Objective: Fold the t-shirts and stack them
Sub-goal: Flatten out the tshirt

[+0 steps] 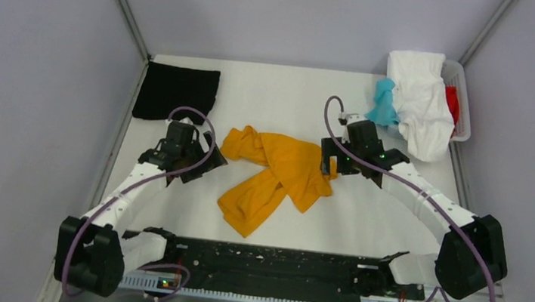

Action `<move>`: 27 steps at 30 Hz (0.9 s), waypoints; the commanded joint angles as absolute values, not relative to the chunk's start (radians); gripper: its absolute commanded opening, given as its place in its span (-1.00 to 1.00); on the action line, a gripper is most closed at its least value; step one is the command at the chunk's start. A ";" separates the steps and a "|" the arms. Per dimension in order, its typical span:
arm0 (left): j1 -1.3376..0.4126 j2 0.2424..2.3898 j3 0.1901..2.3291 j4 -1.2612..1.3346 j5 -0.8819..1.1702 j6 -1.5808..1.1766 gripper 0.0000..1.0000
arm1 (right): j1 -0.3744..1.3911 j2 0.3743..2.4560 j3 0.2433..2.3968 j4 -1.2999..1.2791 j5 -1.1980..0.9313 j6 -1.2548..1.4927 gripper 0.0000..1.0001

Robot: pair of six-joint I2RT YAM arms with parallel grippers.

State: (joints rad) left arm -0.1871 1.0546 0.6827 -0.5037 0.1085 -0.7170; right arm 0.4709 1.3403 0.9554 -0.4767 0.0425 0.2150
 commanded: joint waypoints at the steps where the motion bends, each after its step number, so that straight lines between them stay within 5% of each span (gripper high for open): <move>1: -0.186 1.174 0.740 -0.358 0.076 -0.735 0.94 | 0.544 1.276 0.881 -0.437 0.020 0.299 0.97; 7: -0.184 1.476 0.929 -0.371 0.009 -0.722 0.87 | 0.749 1.269 0.828 -0.419 0.072 0.359 0.97; 12: -0.184 1.656 1.023 -0.352 0.066 -0.714 0.51 | 0.829 1.307 0.811 -0.406 0.089 0.418 0.95; 14: -0.184 1.694 1.035 -0.348 0.089 -0.714 0.37 | 0.854 1.328 0.805 -0.401 0.096 0.425 0.93; 23: -0.187 1.766 1.006 -0.268 0.166 -0.722 0.29 | 0.882 1.468 0.806 -0.349 0.183 0.449 0.86; 27: -0.194 1.787 1.008 -0.224 0.202 -0.727 0.01 | 0.882 1.516 0.822 -0.327 0.231 0.479 0.84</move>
State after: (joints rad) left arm -0.1856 1.7378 1.0088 -0.2710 0.1539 -0.7265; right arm 0.8730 1.4834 0.7986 -0.3847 0.1551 0.4385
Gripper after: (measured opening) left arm 0.566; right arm 0.926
